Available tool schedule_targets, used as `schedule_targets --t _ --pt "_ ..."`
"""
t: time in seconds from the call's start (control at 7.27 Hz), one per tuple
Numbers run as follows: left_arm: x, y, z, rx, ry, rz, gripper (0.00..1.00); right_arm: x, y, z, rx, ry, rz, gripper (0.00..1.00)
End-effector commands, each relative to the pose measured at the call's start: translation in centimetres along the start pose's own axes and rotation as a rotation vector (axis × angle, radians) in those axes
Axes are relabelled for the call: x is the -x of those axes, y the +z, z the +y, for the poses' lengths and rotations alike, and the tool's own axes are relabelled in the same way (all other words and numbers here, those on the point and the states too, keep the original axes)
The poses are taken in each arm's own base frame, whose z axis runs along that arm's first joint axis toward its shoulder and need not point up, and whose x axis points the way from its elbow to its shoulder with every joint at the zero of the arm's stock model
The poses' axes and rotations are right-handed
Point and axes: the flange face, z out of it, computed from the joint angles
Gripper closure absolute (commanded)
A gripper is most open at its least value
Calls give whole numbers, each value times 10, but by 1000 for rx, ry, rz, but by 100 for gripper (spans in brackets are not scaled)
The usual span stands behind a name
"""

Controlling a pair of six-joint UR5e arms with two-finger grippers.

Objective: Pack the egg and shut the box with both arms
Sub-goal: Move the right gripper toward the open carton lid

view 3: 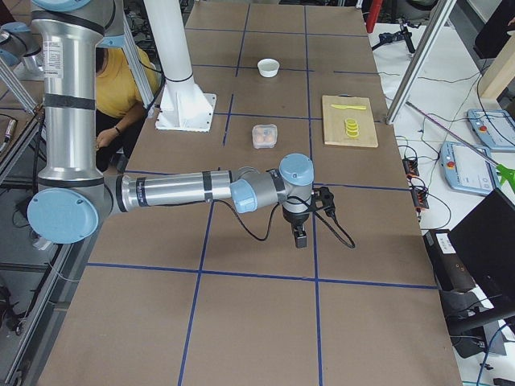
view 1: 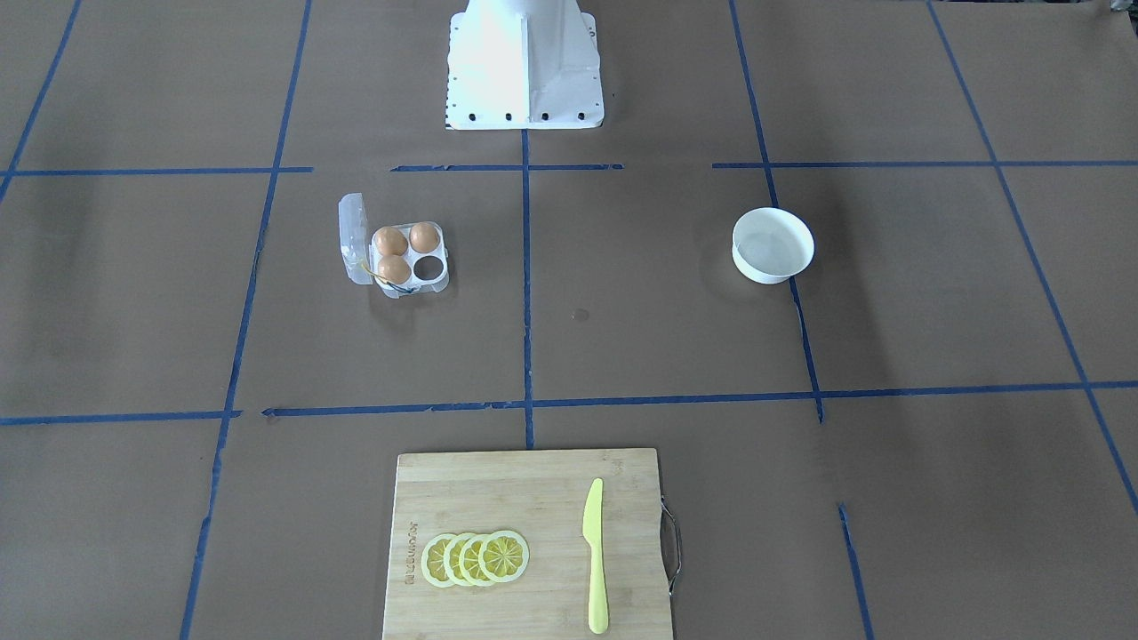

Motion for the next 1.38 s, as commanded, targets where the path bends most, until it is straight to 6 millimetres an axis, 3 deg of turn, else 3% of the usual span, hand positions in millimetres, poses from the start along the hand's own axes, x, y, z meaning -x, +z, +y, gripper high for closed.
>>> schedule_targets --t 0.0,0.14,0.41,0.55,0.69,0.96,1.24 --pt "-1 -1 0 2 -1 -4 0 65 -22 -5 -37 50 -44 5" --pt "-2 -3 -2 -1 2 -3 0 96 -19 -4 -26 75 -64 18" --pt "-4 -5 -5 -6 8 -6 0 172 10 8 53 115 -108 89" --pt "-5 -6 -6 -8 8 -5 0 208 22 16 45 99 -129 100" --pt "-6 -6 -7 -10 11 -3 0 250 50 30 31 102 -117 100" --pt "-9 -10 -11 -16 17 -6 0 344 67 36 -1 102 -185 100" --pt "-11 -13 -16 -23 22 -8 0 456 74 26 -68 118 -243 100"
